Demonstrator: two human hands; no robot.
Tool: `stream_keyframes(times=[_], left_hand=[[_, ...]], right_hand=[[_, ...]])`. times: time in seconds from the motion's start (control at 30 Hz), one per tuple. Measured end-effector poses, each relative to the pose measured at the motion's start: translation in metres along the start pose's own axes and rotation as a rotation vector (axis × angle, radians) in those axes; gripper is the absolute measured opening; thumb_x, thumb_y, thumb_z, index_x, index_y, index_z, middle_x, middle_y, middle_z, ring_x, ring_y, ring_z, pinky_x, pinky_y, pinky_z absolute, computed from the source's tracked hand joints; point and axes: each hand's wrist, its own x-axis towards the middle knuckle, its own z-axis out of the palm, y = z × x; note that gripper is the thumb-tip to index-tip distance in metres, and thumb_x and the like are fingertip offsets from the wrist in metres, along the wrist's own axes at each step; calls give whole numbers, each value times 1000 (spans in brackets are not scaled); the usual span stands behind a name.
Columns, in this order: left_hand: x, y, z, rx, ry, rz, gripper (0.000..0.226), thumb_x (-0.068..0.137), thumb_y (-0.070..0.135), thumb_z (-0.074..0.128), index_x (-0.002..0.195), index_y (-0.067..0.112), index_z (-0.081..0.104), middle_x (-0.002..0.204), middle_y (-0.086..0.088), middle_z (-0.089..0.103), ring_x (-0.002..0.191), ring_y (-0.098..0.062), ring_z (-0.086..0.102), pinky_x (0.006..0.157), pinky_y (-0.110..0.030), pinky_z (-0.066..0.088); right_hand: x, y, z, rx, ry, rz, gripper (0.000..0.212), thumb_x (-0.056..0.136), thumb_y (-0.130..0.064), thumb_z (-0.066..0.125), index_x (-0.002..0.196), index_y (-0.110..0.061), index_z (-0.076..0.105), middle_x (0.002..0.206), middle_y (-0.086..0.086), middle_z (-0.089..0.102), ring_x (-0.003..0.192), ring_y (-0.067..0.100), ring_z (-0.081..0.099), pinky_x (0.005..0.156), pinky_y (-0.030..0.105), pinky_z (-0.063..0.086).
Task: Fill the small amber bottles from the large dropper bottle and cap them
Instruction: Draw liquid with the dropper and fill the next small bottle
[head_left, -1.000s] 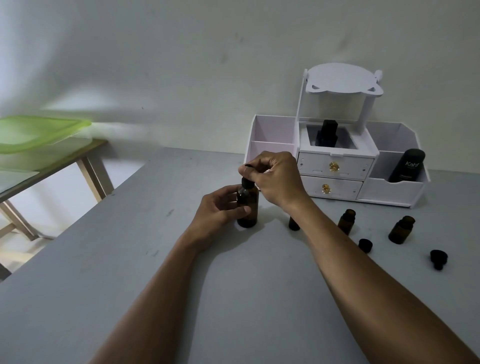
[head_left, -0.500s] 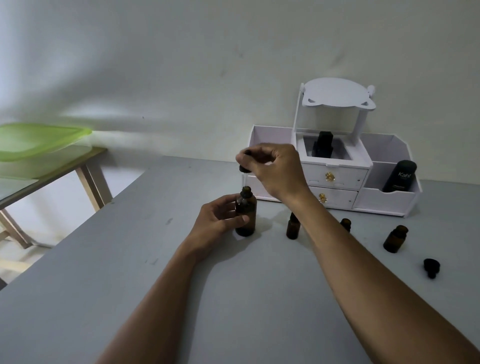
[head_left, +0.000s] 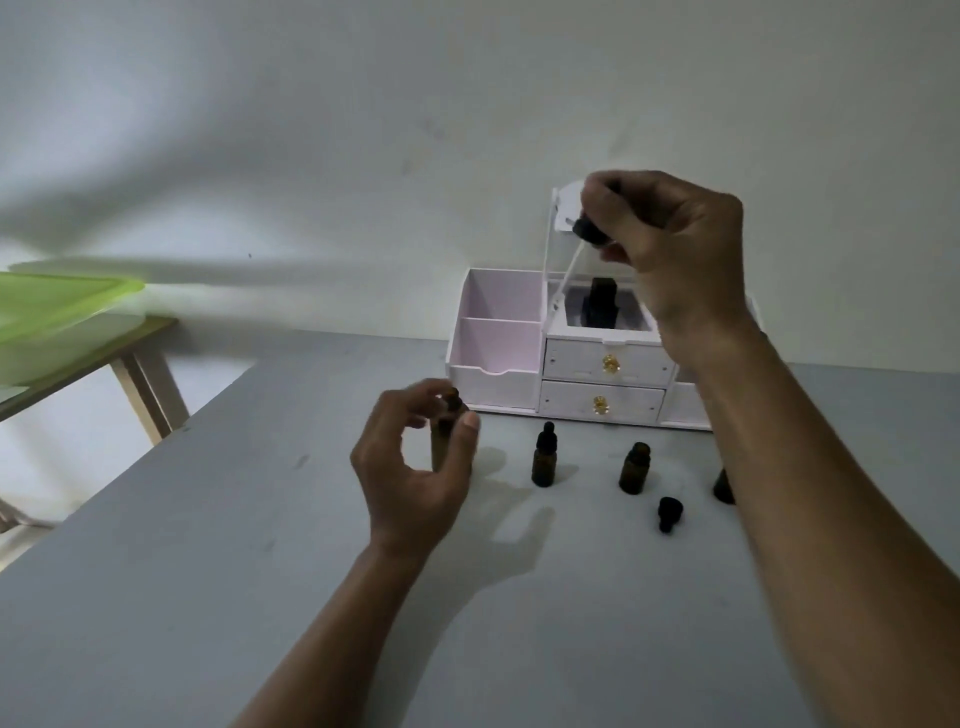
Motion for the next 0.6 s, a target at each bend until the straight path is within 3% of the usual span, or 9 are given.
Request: stream_keyframes(times=[0.1,0.2,0.3,0.43,0.53,0.6], left_hand=[[-18,37,30,-141,-162,-56,15,86,17,73,100,18,69,82,1,67,72,-8,62,62,-21,49],[-40,60,65,-170,-475,-277,28,86,18,78,111,28,70,107,10,71,98,-4,67,79,-20,58],[-54,60,95,-97,-700,-467,53,88,22,77,136,33,58,139,14,57,121,3,54,93,-8,47],[-60,45,120,-52,-738,-618,70,89,18,75,151,25,43,153,8,46,133,-4,45,103,-14,38],[-59,35,130,-32,-722,-663,72,89,15,76,152,22,42,152,3,49,130,-8,48,104,-19,40],[-57,30,136,-21,-730,-662,69,87,14,77,149,19,47,148,1,54,131,-12,52,103,-20,41]], right_hand=[[-8,11,-32,-90,-9,33,8,87,-17,76,94,-15,77,71,-13,75,71,5,74,67,18,56],[-12,21,-63,-183,-3,85,8,86,-20,76,94,-18,78,75,-12,77,75,7,74,68,20,56],[-15,33,-89,-246,-21,160,7,85,-21,77,92,-21,78,81,-6,78,80,15,75,72,28,59],[-24,48,-105,-260,-37,227,5,84,-19,77,86,-23,78,76,-7,78,77,13,76,69,21,58],[-29,59,-109,-264,-48,277,4,85,-18,77,86,-21,78,72,-10,76,70,5,74,62,11,53],[-31,66,-109,-271,-63,310,3,85,-19,77,87,-19,78,73,-8,77,71,5,74,63,12,53]])
